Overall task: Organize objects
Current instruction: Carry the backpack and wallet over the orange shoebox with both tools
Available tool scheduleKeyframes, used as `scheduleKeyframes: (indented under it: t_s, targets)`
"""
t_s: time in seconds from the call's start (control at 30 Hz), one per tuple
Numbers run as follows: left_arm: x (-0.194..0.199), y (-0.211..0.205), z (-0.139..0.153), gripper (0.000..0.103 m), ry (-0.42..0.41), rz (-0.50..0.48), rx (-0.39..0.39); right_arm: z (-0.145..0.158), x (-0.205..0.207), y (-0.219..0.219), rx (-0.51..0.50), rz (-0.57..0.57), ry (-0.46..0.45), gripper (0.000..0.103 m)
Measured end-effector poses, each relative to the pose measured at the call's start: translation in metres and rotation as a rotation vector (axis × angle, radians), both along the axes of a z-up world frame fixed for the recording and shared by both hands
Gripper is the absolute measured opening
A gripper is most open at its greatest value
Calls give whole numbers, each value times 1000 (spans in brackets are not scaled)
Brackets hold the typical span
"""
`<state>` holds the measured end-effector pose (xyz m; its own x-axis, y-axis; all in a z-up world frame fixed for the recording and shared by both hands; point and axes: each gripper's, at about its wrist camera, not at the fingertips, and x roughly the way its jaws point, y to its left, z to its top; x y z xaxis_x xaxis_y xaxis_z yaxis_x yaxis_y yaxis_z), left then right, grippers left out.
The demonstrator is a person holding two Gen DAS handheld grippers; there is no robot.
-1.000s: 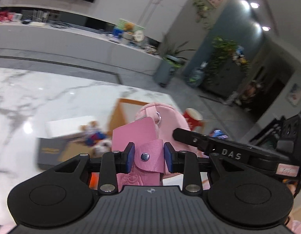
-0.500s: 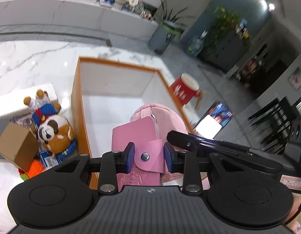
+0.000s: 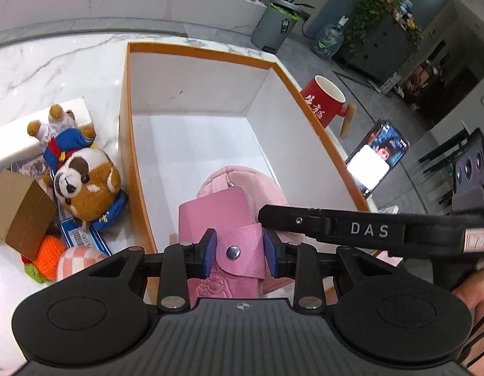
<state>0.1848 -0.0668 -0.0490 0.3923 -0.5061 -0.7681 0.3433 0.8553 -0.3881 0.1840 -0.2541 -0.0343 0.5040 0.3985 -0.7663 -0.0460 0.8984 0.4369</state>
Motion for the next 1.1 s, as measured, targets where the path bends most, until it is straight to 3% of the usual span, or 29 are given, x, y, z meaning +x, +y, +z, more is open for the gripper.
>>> scheduleKeyframes:
  t_s: [0.17,0.37,0.5,0.53,0.87,1.1]
  targets:
    - [-4,-4,3,37,-28,-31,67,-9,4,1,51,12,47,27]
    - [-8,-11,3,39,-49,-65,122,-13,5,7,39,20,60,27]
    - [-13,-12,6,48,-85,-88,150,-15,5,7,50,19,70,27]
    - [-16,-10,8,58,-102,-88,154,-16,5,7,52,18,72,27]
    - [-30,31,35,66,-170,-6,54,-11,1,17,6,31,58,27]
    - [-21,57,25,64,-95,86,-15,1,-7,48,-156,113,-8,27]
